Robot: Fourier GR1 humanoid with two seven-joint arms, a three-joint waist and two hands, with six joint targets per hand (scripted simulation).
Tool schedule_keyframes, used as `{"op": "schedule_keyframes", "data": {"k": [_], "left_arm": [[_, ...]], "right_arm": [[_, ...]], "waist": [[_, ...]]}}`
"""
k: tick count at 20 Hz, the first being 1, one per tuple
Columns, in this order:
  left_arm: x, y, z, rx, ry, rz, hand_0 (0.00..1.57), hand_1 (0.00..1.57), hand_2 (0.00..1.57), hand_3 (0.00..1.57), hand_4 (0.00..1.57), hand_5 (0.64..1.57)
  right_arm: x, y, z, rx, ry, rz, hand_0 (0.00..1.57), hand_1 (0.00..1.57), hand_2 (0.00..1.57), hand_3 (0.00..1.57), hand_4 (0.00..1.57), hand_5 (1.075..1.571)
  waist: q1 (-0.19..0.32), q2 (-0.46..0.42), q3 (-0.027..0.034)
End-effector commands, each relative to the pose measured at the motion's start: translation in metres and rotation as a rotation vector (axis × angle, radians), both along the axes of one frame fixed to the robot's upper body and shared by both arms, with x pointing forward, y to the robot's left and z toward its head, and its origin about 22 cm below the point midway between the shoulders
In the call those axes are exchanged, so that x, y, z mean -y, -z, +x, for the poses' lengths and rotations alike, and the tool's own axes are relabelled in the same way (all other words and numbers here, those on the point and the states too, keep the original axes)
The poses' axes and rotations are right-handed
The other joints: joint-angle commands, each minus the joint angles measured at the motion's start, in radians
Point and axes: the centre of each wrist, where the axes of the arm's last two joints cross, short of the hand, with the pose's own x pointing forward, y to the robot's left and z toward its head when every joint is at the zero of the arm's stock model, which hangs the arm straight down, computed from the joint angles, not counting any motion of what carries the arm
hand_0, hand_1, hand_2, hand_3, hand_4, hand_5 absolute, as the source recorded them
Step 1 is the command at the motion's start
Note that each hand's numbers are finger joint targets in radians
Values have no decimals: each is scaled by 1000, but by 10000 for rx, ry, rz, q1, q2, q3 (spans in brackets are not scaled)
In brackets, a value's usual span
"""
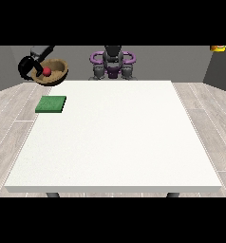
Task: Pick the cup and pour the ball into the bowl, then pick the bowl and place it on the pad
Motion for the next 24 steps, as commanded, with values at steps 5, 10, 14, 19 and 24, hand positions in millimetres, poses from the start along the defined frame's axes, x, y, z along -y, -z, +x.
{"op": "schedule_keyframes", "data": {"k": [5, 10, 14, 19, 24], "left_arm": [[2, -7, -3, 690, 355, 373, 0, 0, 0, 0, 1212, 1555], [-8, -15, -4, 1006, 308, 146, 0, 0, 0, 0, 1208, 1553], [7, -2, 3, 1148, 340, 209, 0, 0, 0, 0, 1205, 1555], [-12, -14, -10, 1266, 139, 336, 0, 0, 0, 0, 1199, 1559], [-10, -26, -11, 1354, 362, 574, 0, 0, 0, 0, 1192, 1563]], "right_arm": [[26, -4, 2, 513, 733, 126, 1571, 1571, 1571, 461, 1109, 1567], [7, 3, 18, 928, 550, 971, 1571, 1571, 1571, 444, 1060, 1569], [-2, 8, 28, 1244, 752, 1444, 1571, 1571, 1571, 537, 1017, 1571], [1, 33, 17, 1465, 1459, 2597, 1571, 1571, 1571, 738, 905, 1569], [36, -9, 17, 1364, 2458, 1257, 1571, 1571, 1571, 1087, 0, 1550]], "waist": [[588, 751, 15], [491, 1187, 13], [489, 1276, 13], [492, 1353, 15], [720, 1425, 10]]}}
